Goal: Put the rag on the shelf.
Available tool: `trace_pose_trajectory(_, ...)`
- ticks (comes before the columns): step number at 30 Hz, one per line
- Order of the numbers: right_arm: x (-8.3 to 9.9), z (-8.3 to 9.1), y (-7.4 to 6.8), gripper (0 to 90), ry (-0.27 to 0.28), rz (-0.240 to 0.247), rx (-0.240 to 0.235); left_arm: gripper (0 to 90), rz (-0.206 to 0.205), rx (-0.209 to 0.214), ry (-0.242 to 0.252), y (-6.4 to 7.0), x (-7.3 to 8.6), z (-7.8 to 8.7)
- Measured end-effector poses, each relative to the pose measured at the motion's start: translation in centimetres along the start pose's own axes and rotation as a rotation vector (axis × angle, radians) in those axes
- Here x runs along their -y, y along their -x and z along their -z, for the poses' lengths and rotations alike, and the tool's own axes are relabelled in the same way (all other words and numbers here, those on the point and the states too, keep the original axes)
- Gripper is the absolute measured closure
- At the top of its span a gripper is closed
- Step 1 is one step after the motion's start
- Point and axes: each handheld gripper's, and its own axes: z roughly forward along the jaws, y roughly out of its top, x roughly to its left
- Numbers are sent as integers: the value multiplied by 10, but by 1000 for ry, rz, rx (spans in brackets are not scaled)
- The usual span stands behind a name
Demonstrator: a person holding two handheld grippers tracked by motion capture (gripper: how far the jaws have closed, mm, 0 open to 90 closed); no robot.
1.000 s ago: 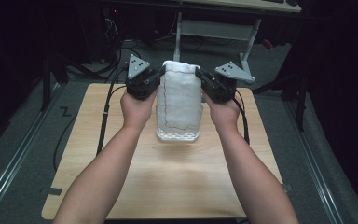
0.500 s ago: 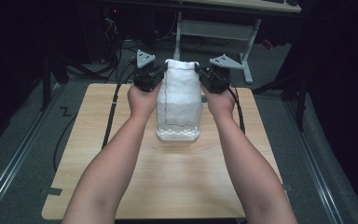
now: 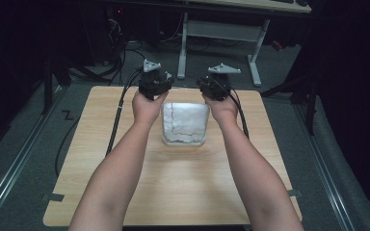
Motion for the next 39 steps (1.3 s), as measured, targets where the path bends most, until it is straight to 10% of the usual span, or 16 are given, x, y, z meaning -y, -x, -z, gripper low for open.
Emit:
trace_pose_trajectory(21, 14, 59, -19, 665, 55, 56, -24, 629, -35, 29, 43, 16, 5, 63)
trace_pose_trajectory(39, 51, 116, -39, 603, 52, 107, -38, 520, -106, 45, 16, 21, 54, 131)
